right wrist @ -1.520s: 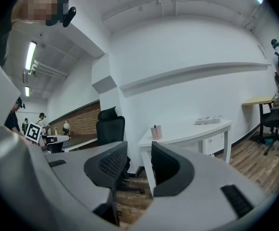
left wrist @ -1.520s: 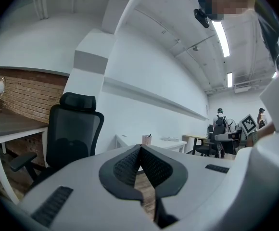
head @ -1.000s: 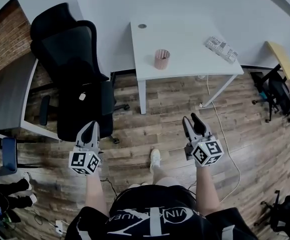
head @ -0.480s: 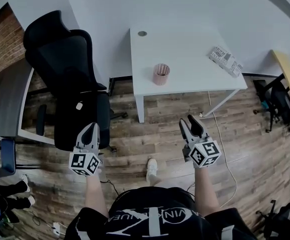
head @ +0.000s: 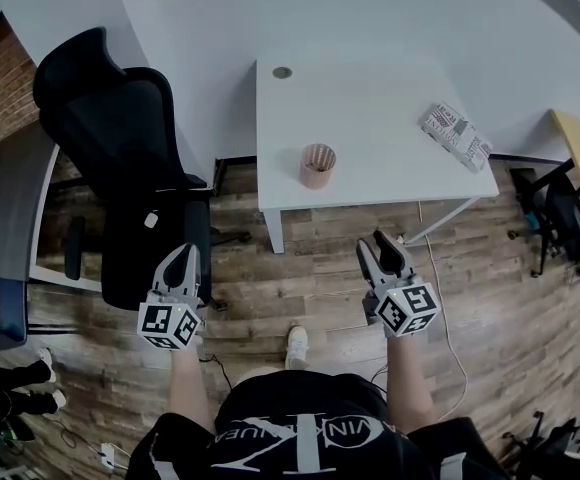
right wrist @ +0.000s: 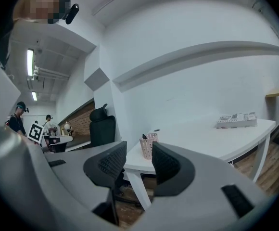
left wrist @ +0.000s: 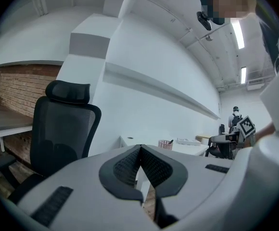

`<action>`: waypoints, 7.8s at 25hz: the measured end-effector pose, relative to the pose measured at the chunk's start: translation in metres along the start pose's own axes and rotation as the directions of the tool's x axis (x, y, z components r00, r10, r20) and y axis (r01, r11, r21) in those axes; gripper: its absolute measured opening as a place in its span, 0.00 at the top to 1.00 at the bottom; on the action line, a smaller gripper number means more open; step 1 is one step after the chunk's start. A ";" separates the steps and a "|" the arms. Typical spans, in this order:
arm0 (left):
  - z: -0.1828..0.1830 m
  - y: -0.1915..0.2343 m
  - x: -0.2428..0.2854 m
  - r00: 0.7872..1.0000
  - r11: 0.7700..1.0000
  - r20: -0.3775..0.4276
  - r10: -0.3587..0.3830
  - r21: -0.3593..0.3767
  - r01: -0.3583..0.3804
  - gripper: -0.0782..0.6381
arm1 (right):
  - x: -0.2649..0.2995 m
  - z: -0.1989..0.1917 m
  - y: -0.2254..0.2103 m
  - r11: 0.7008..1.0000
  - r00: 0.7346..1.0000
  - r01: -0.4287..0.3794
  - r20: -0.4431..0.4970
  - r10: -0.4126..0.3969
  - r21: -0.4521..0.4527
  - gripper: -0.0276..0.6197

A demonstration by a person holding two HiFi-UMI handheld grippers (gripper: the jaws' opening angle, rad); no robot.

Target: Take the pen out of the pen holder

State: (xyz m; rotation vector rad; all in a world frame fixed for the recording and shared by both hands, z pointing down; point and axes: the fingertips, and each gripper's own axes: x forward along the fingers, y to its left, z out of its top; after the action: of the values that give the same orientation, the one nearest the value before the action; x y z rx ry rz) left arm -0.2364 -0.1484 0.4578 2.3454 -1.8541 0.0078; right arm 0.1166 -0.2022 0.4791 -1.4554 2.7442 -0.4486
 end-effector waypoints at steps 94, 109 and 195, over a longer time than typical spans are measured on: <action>-0.027 -0.009 0.196 0.985 0.987 -0.062 -0.158 -0.019 0.157 0.87 | 0.194 0.033 -0.037 0.984 0.996 -0.083 -0.026 0.080 -0.159 0.85; -0.002 -0.008 0.193 0.991 0.991 -0.021 -0.133 -0.009 0.133 0.87 | 0.179 0.061 -0.032 0.979 0.995 -0.099 0.000 0.100 -0.181 0.85; 0.040 -0.032 0.091 0.994 0.997 0.091 -0.062 0.050 0.058 0.87 | 0.033 0.071 -0.053 0.979 0.993 0.111 0.047 -0.104 -0.171 0.86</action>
State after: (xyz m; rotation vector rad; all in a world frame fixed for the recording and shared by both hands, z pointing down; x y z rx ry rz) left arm -0.1878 -0.2337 0.4239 2.4726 -1.8430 -0.0655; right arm 0.1501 -0.2746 0.4284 -1.6376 2.7450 -0.1839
